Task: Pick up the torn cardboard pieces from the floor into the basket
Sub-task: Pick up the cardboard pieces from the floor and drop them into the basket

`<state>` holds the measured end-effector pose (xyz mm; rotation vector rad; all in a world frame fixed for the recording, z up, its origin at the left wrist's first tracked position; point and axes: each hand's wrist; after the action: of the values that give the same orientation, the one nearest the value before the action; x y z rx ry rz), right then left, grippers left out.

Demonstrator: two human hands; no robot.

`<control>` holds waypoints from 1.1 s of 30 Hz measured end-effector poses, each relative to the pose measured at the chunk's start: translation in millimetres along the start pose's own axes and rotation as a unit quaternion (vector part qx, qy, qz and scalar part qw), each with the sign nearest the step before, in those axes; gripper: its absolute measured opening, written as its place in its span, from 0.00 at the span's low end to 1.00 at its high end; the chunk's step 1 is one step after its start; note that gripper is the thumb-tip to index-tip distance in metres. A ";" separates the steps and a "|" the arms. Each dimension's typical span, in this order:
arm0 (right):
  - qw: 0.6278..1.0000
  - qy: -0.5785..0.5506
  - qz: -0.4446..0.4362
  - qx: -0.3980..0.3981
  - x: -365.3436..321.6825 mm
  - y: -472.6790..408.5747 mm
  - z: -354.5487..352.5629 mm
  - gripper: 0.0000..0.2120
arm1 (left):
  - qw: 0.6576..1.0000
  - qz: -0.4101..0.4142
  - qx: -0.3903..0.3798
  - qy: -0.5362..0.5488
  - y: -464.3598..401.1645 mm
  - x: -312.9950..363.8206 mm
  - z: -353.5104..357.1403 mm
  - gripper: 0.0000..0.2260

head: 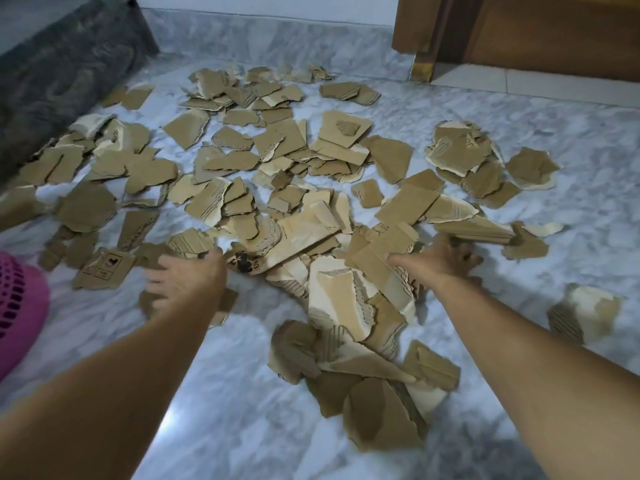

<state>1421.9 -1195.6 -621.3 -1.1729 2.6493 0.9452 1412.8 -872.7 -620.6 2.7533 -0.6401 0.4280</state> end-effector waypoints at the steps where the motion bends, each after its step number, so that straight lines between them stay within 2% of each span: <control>1: 1.000 0.007 -0.013 -0.018 -2.6 0.0 -1.6 0.52 | 0.999 -0.012 -0.021 -0.022 -12.3 -4.8 -0.7 0.46; 4: 0.998 0.036 -0.041 -0.041 -12.0 0.2 -1.0 0.53 | 0.989 -0.101 -0.104 0.014 -62.4 -20.9 17.2 0.64; 6: 0.997 0.042 -0.047 -0.038 -20.8 0.9 3.8 0.55 | 0.984 -0.091 -0.148 0.039 -73.4 -23.7 27.0 0.69; 10: 0.995 0.014 -0.075 -0.071 -37.8 4.0 15.3 0.57 | 0.986 -0.006 -0.167 0.017 -27.7 -0.6 3.8 0.61; 13: 0.989 -0.002 -0.112 -0.096 -44.3 10.5 17.8 0.52 | 0.976 0.022 -0.209 0.065 -54.4 0.6 42.6 0.59; 16: 0.980 -0.066 -0.139 -0.129 -46.2 12.1 21.3 0.52 | 0.973 0.063 -0.203 0.088 -70.7 8.7 76.8 0.54; 18: 0.977 -0.087 -0.140 -0.133 -48.7 14.7 21.9 0.52 | 0.971 0.080 -0.206 0.088 -27.9 22.0 46.0 0.52; 22: 0.975 -0.120 -0.114 -0.150 -52.3 16.2 24.3 0.51 | 0.951 0.066 -0.271 0.129 20.7 39.0 20.2 0.46; 26: 0.969 -0.130 -0.090 -0.193 -52.3 16.0 26.8 0.39 | 0.958 0.119 -0.260 0.001 25.3 37.4 23.9 0.47; 28: 0.968 -0.124 -0.089 -0.199 -53.9 16.9 29.2 0.37 | 0.952 0.146 -0.266 -0.048 29.7 34.3 23.2 0.47; 30: 0.969 -0.117 -0.095 -0.198 -55.7 19.0 30.8 0.35 | 0.943 0.176 -0.278 -0.049 31.4 31.0 20.5 0.43; 32: 0.967 -0.117 -0.101 -0.202 -57.4 21.0 30.4 0.31 | 0.932 0.198 -0.303 -0.006 31.8 27.1 16.3 0.35; 33: 0.966 -0.119 -0.103 -0.203 -58.0 23.2 29.3 0.29 | 0.928 0.194 -0.318 0.024 33.1 25.2 11.7 0.35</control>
<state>1441.7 -1129.9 -614.6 -1.2793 2.1579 1.5261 1421.6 -914.8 -615.9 1.9961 -1.0946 0.2939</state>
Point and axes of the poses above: each hand's wrist, its own y-axis away from the middle knuckle, its own z-axis out of the palm, x = y × z, and after that the axes turned 3 degrees about z, right-handed
